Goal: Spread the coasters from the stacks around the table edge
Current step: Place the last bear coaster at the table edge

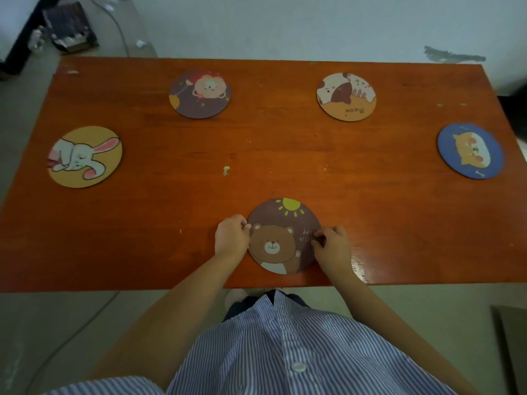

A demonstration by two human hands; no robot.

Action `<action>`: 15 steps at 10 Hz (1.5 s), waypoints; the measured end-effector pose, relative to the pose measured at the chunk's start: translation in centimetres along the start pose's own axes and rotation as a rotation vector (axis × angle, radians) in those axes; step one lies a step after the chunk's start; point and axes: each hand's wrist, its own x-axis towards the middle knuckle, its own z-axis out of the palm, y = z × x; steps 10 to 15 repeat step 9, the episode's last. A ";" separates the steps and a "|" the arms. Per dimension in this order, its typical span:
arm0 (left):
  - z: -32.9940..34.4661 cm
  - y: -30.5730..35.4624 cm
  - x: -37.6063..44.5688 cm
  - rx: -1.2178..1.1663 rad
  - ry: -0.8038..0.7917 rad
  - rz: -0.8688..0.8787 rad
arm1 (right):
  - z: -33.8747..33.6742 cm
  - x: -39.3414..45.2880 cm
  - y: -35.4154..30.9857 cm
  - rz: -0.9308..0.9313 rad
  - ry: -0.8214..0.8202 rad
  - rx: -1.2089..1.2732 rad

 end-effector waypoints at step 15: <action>-2.8 -7.8 0.6 0.488 0.034 0.188 | -9.1 2.8 -5.7 -0.202 0.251 0.311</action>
